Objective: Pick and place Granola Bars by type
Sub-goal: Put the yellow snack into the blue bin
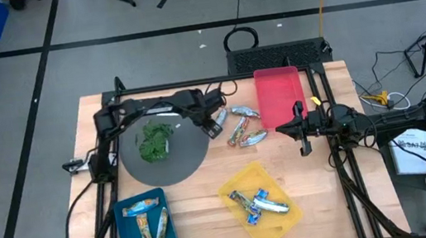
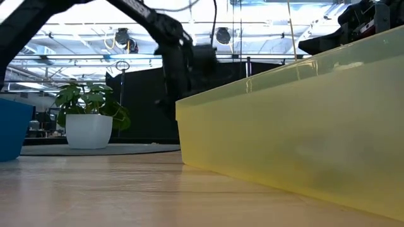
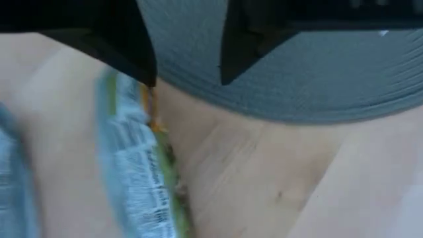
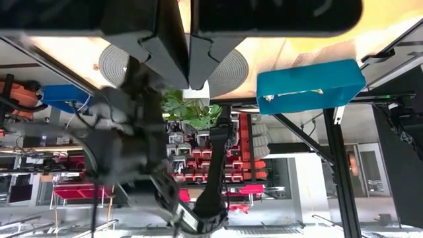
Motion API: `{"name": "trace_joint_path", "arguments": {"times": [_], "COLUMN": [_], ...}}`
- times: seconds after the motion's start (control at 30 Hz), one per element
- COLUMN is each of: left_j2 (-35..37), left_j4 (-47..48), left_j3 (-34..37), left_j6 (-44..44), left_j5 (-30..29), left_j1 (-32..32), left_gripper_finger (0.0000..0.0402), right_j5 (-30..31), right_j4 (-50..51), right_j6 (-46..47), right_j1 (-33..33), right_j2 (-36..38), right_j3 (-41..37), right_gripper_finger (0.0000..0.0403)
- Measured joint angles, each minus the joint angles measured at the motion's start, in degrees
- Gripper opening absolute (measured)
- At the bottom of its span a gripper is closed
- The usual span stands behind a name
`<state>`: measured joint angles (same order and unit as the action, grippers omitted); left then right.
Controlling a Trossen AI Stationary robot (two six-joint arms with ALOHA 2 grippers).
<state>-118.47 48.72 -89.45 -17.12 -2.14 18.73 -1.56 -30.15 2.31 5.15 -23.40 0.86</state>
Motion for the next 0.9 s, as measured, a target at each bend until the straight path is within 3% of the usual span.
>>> {"name": "trace_joint_path", "arguments": {"times": [0.13,0.27,0.6,0.8,0.9], "left_j2": [-2.6,-3.3,-1.8,-1.6,-1.6], "left_j4": [-2.3,-3.2,-2.2,-7.3,-9.4], "left_j3": [0.0,0.0,0.0,0.0,0.2], "left_j6": [0.3,0.9,0.9,-3.2,-5.1], "left_j5": [1.1,1.1,1.5,10.4,11.2], "left_j1": [0.7,0.7,0.8,1.4,1.6], "left_gripper_finger": [0.0226,0.025,0.0241,0.0239,0.0235], "right_j5": [0.0,0.0,0.0,0.0,0.0], "right_j4": [0.0,0.0,0.0,0.0,0.0], "right_j6": [0.0,0.0,0.0,0.0,0.0], "right_j1": [0.0,0.0,0.0,0.0,0.0], "right_j2": [0.0,0.0,0.0,0.0,0.0], "right_j3": [0.0,0.0,0.0,0.0,0.0], "right_gripper_finger": [0.0004,0.0004,0.0004,0.0004,0.0004]}}
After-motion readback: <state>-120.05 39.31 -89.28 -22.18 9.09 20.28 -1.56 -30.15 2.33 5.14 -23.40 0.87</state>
